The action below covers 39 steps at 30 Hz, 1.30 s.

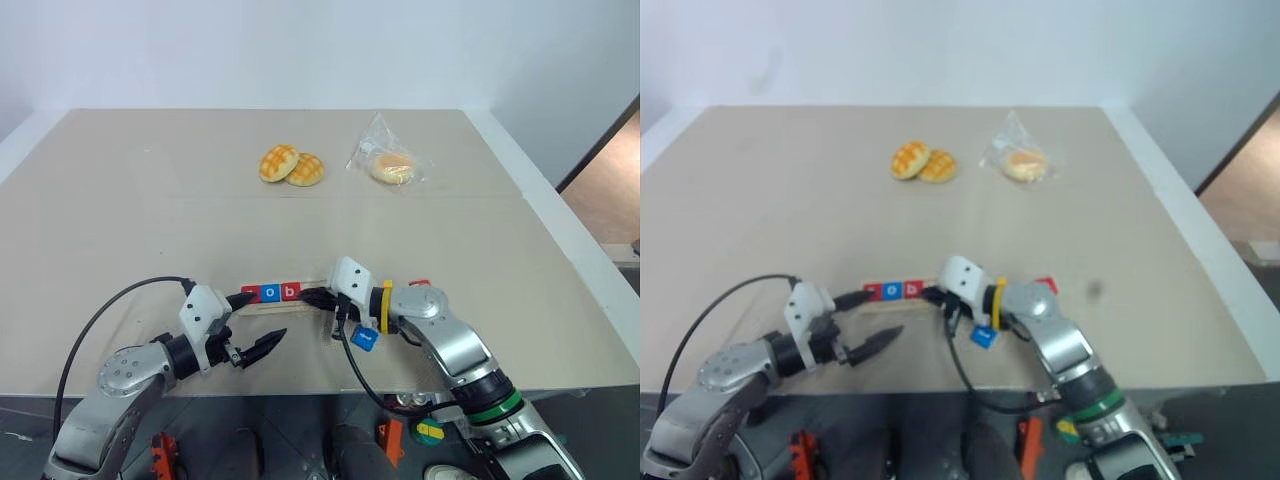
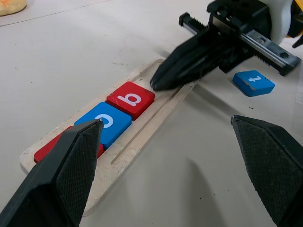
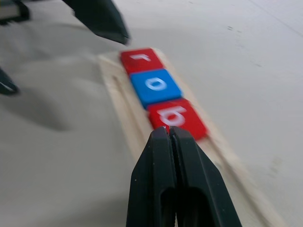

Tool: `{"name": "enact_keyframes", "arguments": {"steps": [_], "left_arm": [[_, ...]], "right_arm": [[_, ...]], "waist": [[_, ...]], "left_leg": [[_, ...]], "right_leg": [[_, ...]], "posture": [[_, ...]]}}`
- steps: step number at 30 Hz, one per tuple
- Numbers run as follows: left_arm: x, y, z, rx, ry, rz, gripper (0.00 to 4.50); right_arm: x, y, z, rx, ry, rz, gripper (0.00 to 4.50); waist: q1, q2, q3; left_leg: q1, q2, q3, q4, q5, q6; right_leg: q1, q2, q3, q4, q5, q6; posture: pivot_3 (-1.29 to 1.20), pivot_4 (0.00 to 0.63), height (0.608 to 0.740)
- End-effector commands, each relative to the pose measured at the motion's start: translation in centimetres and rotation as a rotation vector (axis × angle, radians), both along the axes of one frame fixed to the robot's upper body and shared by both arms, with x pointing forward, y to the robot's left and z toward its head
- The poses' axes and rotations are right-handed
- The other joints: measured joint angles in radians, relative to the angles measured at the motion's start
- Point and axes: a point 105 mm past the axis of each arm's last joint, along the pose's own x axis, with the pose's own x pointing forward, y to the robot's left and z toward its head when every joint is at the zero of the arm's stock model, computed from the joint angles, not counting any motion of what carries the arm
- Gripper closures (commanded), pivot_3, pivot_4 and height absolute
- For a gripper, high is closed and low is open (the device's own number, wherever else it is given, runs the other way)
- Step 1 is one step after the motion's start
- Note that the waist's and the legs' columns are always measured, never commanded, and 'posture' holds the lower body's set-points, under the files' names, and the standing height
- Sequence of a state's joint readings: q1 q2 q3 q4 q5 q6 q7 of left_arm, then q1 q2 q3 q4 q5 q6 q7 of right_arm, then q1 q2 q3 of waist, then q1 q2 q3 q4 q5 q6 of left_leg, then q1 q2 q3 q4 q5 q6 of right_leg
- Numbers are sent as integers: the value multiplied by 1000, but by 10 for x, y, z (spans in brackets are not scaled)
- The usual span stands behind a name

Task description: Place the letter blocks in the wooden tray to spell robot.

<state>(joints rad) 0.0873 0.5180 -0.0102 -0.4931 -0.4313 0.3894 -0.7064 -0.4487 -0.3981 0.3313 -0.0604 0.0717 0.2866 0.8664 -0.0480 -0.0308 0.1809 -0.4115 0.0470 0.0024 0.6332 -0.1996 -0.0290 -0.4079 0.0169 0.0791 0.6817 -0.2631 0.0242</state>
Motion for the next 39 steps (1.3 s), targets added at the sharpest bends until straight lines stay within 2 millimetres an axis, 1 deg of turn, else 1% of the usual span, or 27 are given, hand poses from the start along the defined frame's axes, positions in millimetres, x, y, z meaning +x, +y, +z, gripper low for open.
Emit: {"name": "enact_keyframes", "arguments": {"steps": [1,2,3,5,8,9,10,11,12,13,14,16,17,18,21,22,23,26,33,39], "left_arm": [[-1,-6,13,-7,-62,-34,0],[-1,-6,13,-6,-64,-38,0],[-2,-7,14,-4,-65,-46,0],[-3,-9,15,5,-68,-68,0],[-5,-11,15,16,-71,-86,0],[-5,-11,15,20,-73,-92,0],[-5,-11,15,24,-75,-96,0],[-5,-11,15,26,-76,-99,0],[-4,-11,15,28,-77,-101,0],[-4,-12,15,28,-77,-104,0],[-3,-13,15,29,-78,-109,0],[-2,-15,15,31,-78,-122,0],[-1,-16,15,32,-79,-130,0],[-1,-17,15,33,-79,-135,0],[0,-19,15,35,-79,-147,0],[1,-20,14,37,-79,-153,0],[2,-20,14,39,-81,-158,0],[4,-23,16,29,-91,-168,0],[3,-30,18,20,-102,-199,0],[1,-28,16,38,-104,-200,0]], "right_arm": [[22,-29,21,15,-76,-108,4473],[23,-33,24,22,-76,-122,4473],[25,-39,28,33,-84,-142,4240],[26,-54,44,92,-109,-206,3958],[23,-72,61,160,-140,-309,3958],[21,-79,65,187,-143,-367,3620],[19,-85,67,214,-142,-418,3449],[14,-91,69,233,-146,-474,3141],[10,-96,68,243,-145,-523,3141],[5,-101,66,265,-151,-580,2966],[0,-107,64,285,-152,-656,2372],[-6,-125,55,310,-151,-820,1990],[-8,-134,51,316,-151,-900,1523],[-10,-140,49,319,-152,-950,1261],[-16,-153,38,321,-128,-1064,176],[-19,-156,31,326,-104,-1100,49],[-22,-157,24,321,-85,-1125,49],[-25,-158,12,315,-46,-1164,49],[-16,-148,1,322,-4,-1148,49],[-15,-144,-14,333,77,-1156,49]], "waist": [[0,0,0],[0,0,0],[0,0,0],[1,0,0],[1,0,0],[1,0,0],[1,0,0],[1,0,0],[1,0,0],[1,0,0],[1,0,0],[1,0,0],[1,0,0],[1,0,0],[1,0,0],[0,0,0],[0,0,0],[-1,0,0],[-1,0,0],[0,0,0]], "left_leg": [[0,0,0,0,0,0],[0,0,0,0,0,0],[0,0,0,0,0,0],[0,-1,0,0,0,0],[-1,-1,0,0,0,0],[-1,0,-1,0,0,0],[-1,0,-1,0,0,0],[-1,0,-1,0,0,0],[-1,0,-1,0,0,0],[-1,0,-1,0,0,0],[-2,0,-2,0,0,0],[-1,0,-1,0,0,-1],[-1,-1,-1,-1,0,-1],[-1,0,-2,0,0,-1],[-1,-1,0,0,0,-1],[-1,-1,1,0,0,-1],[-1,-1,1,0,0,-1],[-1,-1,1,0,0,-1],[-1,-1,2,0,0,-1],[-1,-1,0,0,0,-1]], "right_leg": [[0,0,0,0,0,0],[0,0,0,0,0,0],[0,0,0,0,0,0],[0,-1,0,0,0,0],[0,0,0,0,0,1],[0,0,0,0,0,0],[0,0,0,0,-1,0],[0,0,-1,0,-1,0],[-1,0,-1,0,-1,0],[0,0,-1,0,-1,0],[0,0,-1,0,-1,0],[0,-1,-1,0,-1,0],[-1,-1,0,0,-1,0],[0,-1,-1,0,-1,0],[-1,-1,1,0,-1,0],[-1,-1,1,0,-1,-1],[-1,-2,2,0,-2,-2],[-1,-1,1,0,-2,-2],[-1,-1,2,0,-2,-2],[-1,-1,1,0,-2,-1]], "posture": [[0,150,740],[0,150,740],[0,150,740],[0,150,740],[0,150,740],[0,150,740],[0,150,740],[0,150,740],[0,150,740],[0,150,740],[0,150,740],[0,150,740],[0,150,740],[0,150,740],[0,150,740],[0,150,740],[0,150,740],[0,150,740],[0,150,740],[0,150,740]]}}
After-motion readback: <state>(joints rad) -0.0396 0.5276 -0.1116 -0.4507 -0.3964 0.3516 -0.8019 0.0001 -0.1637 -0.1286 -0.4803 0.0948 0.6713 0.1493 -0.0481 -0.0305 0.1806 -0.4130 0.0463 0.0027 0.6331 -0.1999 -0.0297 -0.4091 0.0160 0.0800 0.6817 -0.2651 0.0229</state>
